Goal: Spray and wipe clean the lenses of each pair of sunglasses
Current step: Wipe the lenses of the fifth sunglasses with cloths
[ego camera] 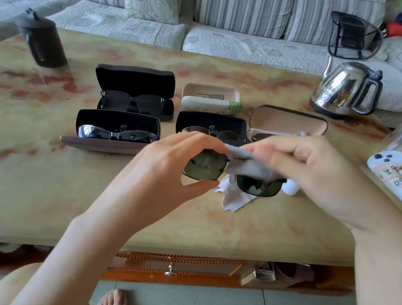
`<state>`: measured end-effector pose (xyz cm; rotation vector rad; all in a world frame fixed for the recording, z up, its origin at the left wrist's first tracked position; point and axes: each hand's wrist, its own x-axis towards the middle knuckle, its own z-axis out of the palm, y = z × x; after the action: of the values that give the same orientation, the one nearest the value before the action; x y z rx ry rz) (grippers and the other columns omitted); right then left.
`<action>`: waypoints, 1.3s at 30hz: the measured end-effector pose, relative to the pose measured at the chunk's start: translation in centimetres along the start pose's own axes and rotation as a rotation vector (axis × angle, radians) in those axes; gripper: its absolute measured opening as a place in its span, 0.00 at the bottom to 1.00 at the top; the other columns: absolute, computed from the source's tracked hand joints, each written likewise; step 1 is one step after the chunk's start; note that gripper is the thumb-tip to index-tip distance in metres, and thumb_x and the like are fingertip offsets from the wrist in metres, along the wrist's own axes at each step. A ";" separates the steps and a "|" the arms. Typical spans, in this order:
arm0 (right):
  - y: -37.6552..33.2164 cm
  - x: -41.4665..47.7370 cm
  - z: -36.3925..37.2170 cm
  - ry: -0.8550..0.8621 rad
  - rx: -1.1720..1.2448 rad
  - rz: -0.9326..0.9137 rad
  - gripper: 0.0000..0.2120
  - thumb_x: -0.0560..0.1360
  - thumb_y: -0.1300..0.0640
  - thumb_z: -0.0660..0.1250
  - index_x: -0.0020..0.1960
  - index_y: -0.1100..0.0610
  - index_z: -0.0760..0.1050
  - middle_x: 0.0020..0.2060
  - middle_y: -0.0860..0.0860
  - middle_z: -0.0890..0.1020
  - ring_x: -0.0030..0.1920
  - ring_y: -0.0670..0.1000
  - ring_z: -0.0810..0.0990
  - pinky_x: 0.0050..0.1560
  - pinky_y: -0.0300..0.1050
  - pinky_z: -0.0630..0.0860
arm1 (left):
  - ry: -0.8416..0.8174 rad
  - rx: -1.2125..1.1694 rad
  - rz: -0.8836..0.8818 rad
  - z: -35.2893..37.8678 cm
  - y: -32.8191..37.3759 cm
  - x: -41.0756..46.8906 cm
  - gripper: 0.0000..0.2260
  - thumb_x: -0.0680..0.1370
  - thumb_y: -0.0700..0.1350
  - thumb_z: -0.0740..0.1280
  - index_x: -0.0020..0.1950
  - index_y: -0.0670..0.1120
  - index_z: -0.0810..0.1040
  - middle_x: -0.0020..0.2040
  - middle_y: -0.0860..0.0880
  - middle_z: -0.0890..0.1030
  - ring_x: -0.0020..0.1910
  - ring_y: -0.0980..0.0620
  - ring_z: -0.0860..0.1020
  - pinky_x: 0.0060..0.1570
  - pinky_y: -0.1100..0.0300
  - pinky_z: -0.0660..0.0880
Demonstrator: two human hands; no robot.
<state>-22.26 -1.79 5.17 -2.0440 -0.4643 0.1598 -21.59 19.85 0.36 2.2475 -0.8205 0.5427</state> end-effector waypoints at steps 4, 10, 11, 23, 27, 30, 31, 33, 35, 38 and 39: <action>0.3 0.8 0.4 -0.017 -0.087 0.029 0.16 0.61 0.42 0.72 0.45 0.50 0.84 0.39 0.49 0.86 0.42 0.49 0.85 0.52 0.50 0.81 | -0.013 0.020 0.043 0.2 0.3 0.0 0.17 0.70 0.45 0.73 0.58 0.47 0.79 0.53 0.54 0.81 0.53 0.56 0.77 0.50 0.59 0.74; 0.2 1.2 1.3 0.061 -0.176 0.045 0.19 0.57 0.36 0.71 0.39 0.49 0.82 0.33 0.50 0.85 0.38 0.55 0.84 0.47 0.61 0.80 | -0.021 0.046 0.070 0.4 0.0 -0.1 0.16 0.70 0.45 0.72 0.58 0.46 0.79 0.54 0.53 0.81 0.55 0.55 0.77 0.54 0.59 0.73; 0.3 1.2 1.4 0.082 -0.190 0.044 0.19 0.57 0.35 0.70 0.38 0.48 0.82 0.32 0.50 0.85 0.37 0.56 0.83 0.46 0.60 0.80 | -0.020 0.044 0.067 0.3 0.0 0.0 0.16 0.70 0.45 0.72 0.58 0.46 0.80 0.54 0.53 0.81 0.54 0.56 0.77 0.54 0.60 0.73; 0.5 0.5 0.9 -0.014 -0.073 0.009 0.14 0.71 0.46 0.66 0.39 0.56 0.81 0.30 0.49 0.84 0.31 0.45 0.82 0.36 0.37 0.76 | -0.018 0.007 0.047 0.0 0.3 0.1 0.18 0.70 0.47 0.73 0.59 0.48 0.79 0.54 0.55 0.80 0.55 0.58 0.76 0.53 0.63 0.73; 0.7 0.3 0.6 0.022 0.003 0.005 0.12 0.69 0.48 0.67 0.37 0.56 0.81 0.30 0.50 0.84 0.31 0.46 0.83 0.36 0.36 0.77 | -0.013 -0.003 0.041 0.0 0.4 0.1 0.18 0.70 0.47 0.73 0.59 0.49 0.79 0.54 0.55 0.81 0.55 0.58 0.76 0.53 0.62 0.74; 1.1 0.2 0.3 0.049 0.031 -0.005 0.10 0.69 0.49 0.68 0.38 0.55 0.81 0.32 0.50 0.84 0.33 0.44 0.82 0.36 0.34 0.76 | 0.003 -0.011 0.031 -0.1 0.4 0.1 0.18 0.70 0.46 0.74 0.59 0.48 0.79 0.53 0.55 0.81 0.54 0.58 0.77 0.53 0.62 0.74; 1.1 0.1 0.1 0.060 0.048 -0.007 0.09 0.69 0.50 0.67 0.37 0.55 0.81 0.31 0.49 0.84 0.33 0.42 0.82 0.35 0.31 0.74 | 0.011 -0.014 0.022 -0.2 0.3 0.1 0.18 0.70 0.46 0.74 0.59 0.49 0.79 0.53 0.56 0.80 0.54 0.59 0.77 0.53 0.62 0.74; 1.2 -0.1 -0.2 0.079 0.099 -0.002 0.07 0.69 0.54 0.67 0.37 0.57 0.80 0.29 0.47 0.83 0.31 0.39 0.80 0.33 0.27 0.72 | 0.028 -0.017 0.014 -0.5 0.2 0.1 0.17 0.70 0.46 0.74 0.59 0.48 0.79 0.53 0.57 0.80 0.53 0.60 0.77 0.53 0.63 0.74; 1.4 -0.3 -0.6 0.097 0.145 -0.002 0.08 0.69 0.54 0.67 0.37 0.57 0.81 0.30 0.48 0.83 0.32 0.40 0.80 0.34 0.28 0.73 | 0.045 -0.018 0.015 -0.7 0.1 0.0 0.17 0.70 0.46 0.74 0.58 0.48 0.79 0.53 0.58 0.79 0.53 0.61 0.77 0.54 0.66 0.74; 2.4 -0.6 -1.4 0.108 0.152 -0.012 0.17 0.68 0.40 0.71 0.41 0.54 0.84 0.37 0.55 0.85 0.38 0.48 0.81 0.45 0.45 0.70 | 0.055 -0.034 0.007 -1.0 -0.1 0.0 0.18 0.70 0.47 0.74 0.59 0.49 0.79 0.53 0.61 0.78 0.53 0.64 0.76 0.55 0.69 0.73; 2.6 -0.6 -1.5 0.105 0.148 -0.006 0.21 0.65 0.35 0.72 0.43 0.53 0.84 0.39 0.57 0.85 0.39 0.51 0.80 0.46 0.51 0.66 | 0.055 -0.039 0.003 -1.0 -0.1 0.0 0.18 0.70 0.47 0.74 0.59 0.49 0.79 0.52 0.62 0.77 0.53 0.65 0.76 0.55 0.71 0.73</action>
<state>-21.71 -4.39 3.58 -1.8956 -0.3822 0.0807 -21.64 20.66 1.01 2.1869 -0.7998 0.5821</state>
